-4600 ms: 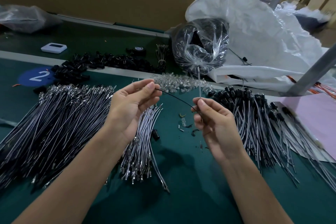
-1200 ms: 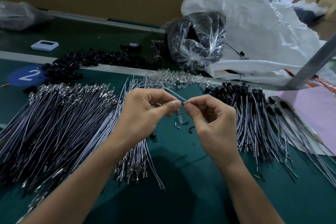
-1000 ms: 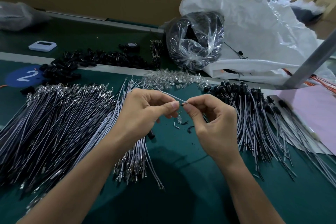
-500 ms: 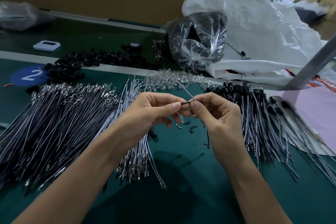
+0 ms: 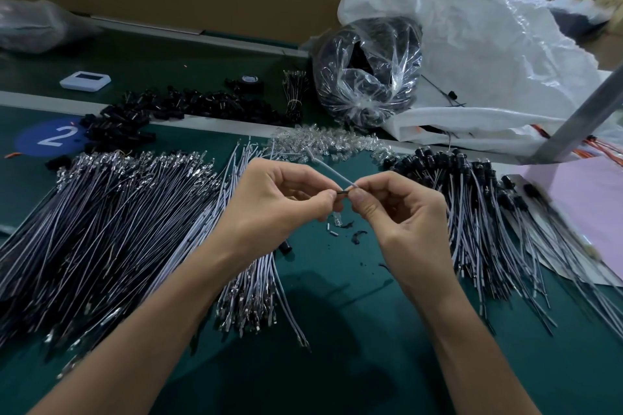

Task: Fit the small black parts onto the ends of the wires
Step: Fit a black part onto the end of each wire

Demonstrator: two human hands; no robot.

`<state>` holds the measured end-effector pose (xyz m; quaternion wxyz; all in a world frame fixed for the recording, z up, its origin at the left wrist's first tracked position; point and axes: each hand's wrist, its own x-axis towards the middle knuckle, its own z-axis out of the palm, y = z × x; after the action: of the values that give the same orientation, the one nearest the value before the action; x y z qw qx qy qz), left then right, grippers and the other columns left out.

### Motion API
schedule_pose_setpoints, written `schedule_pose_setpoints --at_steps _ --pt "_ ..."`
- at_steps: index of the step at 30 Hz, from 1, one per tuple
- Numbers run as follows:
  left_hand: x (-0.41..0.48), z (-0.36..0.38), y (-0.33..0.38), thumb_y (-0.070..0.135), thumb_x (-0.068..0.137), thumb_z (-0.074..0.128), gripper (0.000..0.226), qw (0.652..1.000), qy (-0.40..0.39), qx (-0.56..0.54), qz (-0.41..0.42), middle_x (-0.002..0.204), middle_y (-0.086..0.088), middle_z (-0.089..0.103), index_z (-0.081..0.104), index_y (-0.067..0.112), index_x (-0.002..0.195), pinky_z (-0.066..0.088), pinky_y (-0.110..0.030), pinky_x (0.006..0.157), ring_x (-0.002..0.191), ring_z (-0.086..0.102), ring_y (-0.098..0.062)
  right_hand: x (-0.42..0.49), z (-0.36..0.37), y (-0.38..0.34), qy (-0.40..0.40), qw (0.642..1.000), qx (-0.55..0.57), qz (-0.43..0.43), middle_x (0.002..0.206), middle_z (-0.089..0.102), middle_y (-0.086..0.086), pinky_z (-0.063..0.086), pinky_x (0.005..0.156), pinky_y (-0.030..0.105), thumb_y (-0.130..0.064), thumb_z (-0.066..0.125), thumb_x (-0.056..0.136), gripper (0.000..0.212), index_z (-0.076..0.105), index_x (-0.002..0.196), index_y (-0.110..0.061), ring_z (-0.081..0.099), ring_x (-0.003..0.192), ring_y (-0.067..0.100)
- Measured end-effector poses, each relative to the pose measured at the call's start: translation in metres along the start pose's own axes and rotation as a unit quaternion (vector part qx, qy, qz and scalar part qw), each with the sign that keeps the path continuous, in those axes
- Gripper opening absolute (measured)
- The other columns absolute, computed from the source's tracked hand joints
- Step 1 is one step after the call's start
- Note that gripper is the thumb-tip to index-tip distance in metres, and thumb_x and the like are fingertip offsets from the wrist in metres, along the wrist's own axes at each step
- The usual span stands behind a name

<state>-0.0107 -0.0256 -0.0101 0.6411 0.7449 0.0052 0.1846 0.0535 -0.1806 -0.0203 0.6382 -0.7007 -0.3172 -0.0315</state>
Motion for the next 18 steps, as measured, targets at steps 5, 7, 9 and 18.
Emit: schedule_pose_setpoints --at_steps 5,7,9,18 --pt "0.0 0.004 -0.002 -0.003 0.076 0.072 0.019 0.998 0.046 0.029 0.014 0.069 -0.003 0.074 0.077 0.015 0.073 0.052 -0.017 0.056 0.06 0.066 -0.007 0.0 0.003 0.003 0.004 1.0 -0.029 -0.011 0.065 0.066 -0.01 0.043 0.057 0.019 -0.005 0.072 0.085 0.008 0.072 0.081 -0.012 0.057 0.059 0.005" --pt "0.0 0.006 -0.003 0.003 0.073 0.07 0.013 0.997 0.058 0.039 0.029 0.067 0.001 0.073 0.078 0.014 0.074 0.045 -0.011 0.053 0.056 0.062 -0.001 0.0 0.004 0.003 0.009 0.999 -0.036 -0.016 0.065 0.066 -0.012 0.043 0.057 0.02 -0.005 0.072 0.086 0.009 0.072 0.08 -0.013 0.057 0.059 0.005" --pt "-0.001 0.008 -0.004 0.007 0.072 0.069 0.013 0.995 0.077 0.047 0.04 0.065 0.006 0.072 0.078 0.015 0.074 0.042 -0.008 0.052 0.054 0.06 0.001 -0.001 0.006 0.003 0.016 0.999 -0.043 -0.021 0.066 0.066 -0.013 0.044 0.058 0.022 -0.007 0.072 0.086 0.009 0.072 0.081 -0.014 0.058 0.06 0.006" --pt "-0.001 0.013 -0.006 0.017 0.07 0.072 0.008 0.991 0.132 0.013 0.018 0.066 0.003 0.074 0.077 0.023 0.069 0.049 -0.015 0.055 0.057 0.066 -0.005 -0.007 0.014 0.001 0.066 0.99 -0.098 -0.082 0.072 0.066 -0.01 0.047 0.059 0.023 -0.011 0.069 0.084 0.008 0.07 0.082 -0.018 0.062 0.064 0.01"
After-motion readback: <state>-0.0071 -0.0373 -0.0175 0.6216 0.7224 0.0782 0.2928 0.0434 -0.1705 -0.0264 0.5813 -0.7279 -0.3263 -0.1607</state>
